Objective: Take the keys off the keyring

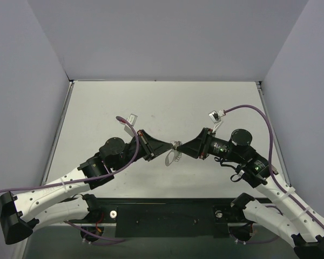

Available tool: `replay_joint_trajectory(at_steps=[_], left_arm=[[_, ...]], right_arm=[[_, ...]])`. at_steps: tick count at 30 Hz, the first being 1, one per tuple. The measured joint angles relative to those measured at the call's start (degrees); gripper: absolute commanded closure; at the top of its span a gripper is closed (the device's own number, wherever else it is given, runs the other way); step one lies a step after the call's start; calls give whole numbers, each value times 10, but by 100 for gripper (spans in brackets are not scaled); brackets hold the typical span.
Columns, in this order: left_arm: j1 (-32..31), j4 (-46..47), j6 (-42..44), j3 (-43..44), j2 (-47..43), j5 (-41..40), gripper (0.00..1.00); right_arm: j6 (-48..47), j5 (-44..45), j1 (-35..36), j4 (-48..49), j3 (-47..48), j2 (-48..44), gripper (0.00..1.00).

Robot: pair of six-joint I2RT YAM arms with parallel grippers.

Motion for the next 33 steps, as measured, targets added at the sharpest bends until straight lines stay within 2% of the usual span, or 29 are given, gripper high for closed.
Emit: replay_joint_trajectory(at_steps=[9, 24, 33], left_arm=[[0, 0, 0, 0, 0, 4, 100], [0, 5, -3, 0, 5, 7, 100], [0, 5, -7, 0, 7, 8, 100]], right_arm=[[-9, -4, 0, 0, -1, 6, 69], [-17, -11, -4, 1, -1, 14, 75], [-19, -12, -7, 9, -2, 14, 94]])
